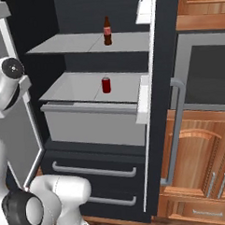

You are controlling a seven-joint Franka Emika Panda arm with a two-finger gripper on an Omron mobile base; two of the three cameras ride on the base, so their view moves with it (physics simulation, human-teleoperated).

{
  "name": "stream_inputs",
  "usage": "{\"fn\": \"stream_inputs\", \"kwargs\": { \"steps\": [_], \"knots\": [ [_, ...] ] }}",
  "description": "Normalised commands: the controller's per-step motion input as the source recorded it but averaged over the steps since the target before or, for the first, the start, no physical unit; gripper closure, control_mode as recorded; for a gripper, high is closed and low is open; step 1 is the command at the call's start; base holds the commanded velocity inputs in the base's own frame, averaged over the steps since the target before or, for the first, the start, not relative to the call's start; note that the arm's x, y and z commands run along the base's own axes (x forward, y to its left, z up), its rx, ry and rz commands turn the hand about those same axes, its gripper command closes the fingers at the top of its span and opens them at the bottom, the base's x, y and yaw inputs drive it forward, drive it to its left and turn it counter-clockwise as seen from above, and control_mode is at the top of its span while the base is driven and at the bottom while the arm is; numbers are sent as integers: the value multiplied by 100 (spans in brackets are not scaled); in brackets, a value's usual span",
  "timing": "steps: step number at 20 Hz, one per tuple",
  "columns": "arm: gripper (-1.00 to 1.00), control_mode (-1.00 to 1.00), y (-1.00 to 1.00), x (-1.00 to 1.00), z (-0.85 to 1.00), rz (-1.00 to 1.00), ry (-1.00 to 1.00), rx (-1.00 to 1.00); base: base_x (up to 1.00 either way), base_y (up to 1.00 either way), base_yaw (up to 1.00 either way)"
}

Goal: Open the fridge, grab two sodas, and place both sodas inside the bowl with ice on the dining counter.

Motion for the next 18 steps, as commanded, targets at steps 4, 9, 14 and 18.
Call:
{"fn": "stream_inputs", "kwargs": {
  "steps": [4, 9, 14, 18],
  "knots": [
    [-100, -100, 82, -10, 0, 5, 1, -1, 0, 0, 0],
    [-100, -100, 45, -16, -5, 1, 0, -11, 0, 0, 0],
    [-100, -100, -21, -8, -13, -3, -4, -10, 0, 0, 0],
    [-100, -100, -74, -34, -3, -10, -16, -11, 0, 0, 0]
  ]
}}
